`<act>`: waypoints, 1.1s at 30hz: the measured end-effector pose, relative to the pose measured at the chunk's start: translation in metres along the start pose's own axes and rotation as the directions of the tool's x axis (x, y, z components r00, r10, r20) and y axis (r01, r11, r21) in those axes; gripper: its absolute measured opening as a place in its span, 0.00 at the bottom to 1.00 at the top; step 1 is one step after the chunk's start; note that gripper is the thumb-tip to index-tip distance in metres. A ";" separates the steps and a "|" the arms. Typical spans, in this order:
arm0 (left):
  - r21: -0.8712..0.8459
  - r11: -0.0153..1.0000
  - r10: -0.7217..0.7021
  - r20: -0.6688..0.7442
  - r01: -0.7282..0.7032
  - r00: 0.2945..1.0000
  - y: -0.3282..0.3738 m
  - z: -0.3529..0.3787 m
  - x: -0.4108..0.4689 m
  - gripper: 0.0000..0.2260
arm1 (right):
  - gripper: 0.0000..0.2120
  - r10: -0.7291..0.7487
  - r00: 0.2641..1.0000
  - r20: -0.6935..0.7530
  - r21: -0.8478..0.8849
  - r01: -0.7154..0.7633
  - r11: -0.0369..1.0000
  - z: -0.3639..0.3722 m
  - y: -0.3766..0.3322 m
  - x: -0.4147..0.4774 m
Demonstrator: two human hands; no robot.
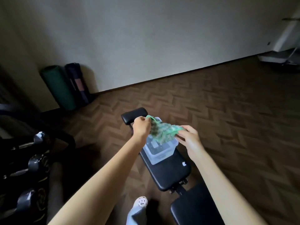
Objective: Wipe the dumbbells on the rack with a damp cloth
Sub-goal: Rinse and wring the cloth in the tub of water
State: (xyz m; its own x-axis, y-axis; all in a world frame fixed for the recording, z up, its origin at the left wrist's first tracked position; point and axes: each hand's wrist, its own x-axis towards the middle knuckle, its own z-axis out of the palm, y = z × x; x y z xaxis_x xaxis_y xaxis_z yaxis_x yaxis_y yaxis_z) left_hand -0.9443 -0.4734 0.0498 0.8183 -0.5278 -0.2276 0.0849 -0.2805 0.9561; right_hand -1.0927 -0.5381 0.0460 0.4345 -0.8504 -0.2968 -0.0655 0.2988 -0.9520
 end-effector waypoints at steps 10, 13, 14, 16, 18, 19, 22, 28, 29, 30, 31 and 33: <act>0.174 0.972 -0.170 0.064 0.157 0.983 -0.015 0.049 0.255 0.13 | 0.12 0.217 0.949 -0.230 0.090 -0.201 0.975 0.065 0.010 0.230; 0.357 0.925 -0.196 0.146 0.133 0.970 -0.035 0.070 0.299 0.14 | 0.11 0.236 0.934 -0.270 -0.058 -0.260 0.964 0.066 0.032 0.279; 0.422 0.899 -0.206 0.177 0.115 0.962 -0.044 0.078 0.310 0.16 | 0.11 0.246 0.929 -0.277 -0.115 -0.286 0.951 0.064 0.043 0.293; 0.551 0.832 -0.224 0.229 0.064 0.947 -0.062 0.095 0.330 0.17 | 0.11 0.236 0.929 -0.287 -0.240 -0.308 0.921 0.057 0.070 0.322; 0.623 0.782 -0.220 0.257 0.012 0.941 -0.085 0.110 0.346 0.16 | 0.13 0.156 0.949 -0.272 -0.404 -0.260 0.877 0.049 0.100 0.344; 0.641 0.767 -0.217 0.270 -0.007 0.938 -0.096 0.114 0.352 0.15 | 0.15 0.130 0.961 -0.244 -0.481 -0.236 0.844 0.047 0.113 0.352; 0.669 0.743 -0.211 0.275 -0.029 0.938 -0.138 0.129 0.376 0.15 | 0.20 0.147 0.976 -0.159 -0.635 -0.215 0.742 0.048 0.164 0.378; 0.697 0.699 -0.147 0.359 -0.160 0.922 -0.222 0.146 0.398 0.22 | 0.21 -0.057 0.995 0.076 -0.864 0.095 0.495 0.066 0.234 0.404; 0.715 0.668 -0.137 0.394 -0.208 0.909 -0.228 0.145 0.397 0.22 | 0.20 -0.121 0.986 0.116 -0.860 0.161 0.484 0.071 0.236 0.402; 0.729 0.630 -0.136 0.443 -0.268 0.886 -0.241 0.148 0.400 0.21 | 0.20 -0.141 0.976 0.167 -0.853 0.215 0.476 0.073 0.246 0.404; 0.746 0.581 -0.156 0.494 -0.325 0.855 -0.253 0.150 0.402 0.21 | 0.18 -0.127 0.970 0.208 -0.846 0.243 0.475 0.075 0.260 0.406; 0.778 0.468 -0.250 0.572 -0.420 0.781 -0.273 0.154 0.410 0.22 | 0.17 -0.008 0.963 0.270 -0.839 0.240 0.488 0.078 0.287 0.416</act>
State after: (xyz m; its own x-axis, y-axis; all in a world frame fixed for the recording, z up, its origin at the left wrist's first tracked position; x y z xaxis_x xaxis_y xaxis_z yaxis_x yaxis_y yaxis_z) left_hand -0.7198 -0.7369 -0.3327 0.2932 -0.8009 -0.5220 -0.7459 -0.5332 0.3991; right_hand -0.8604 -0.7722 -0.3453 0.6616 -0.7041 -0.2578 -0.6815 -0.4213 -0.5984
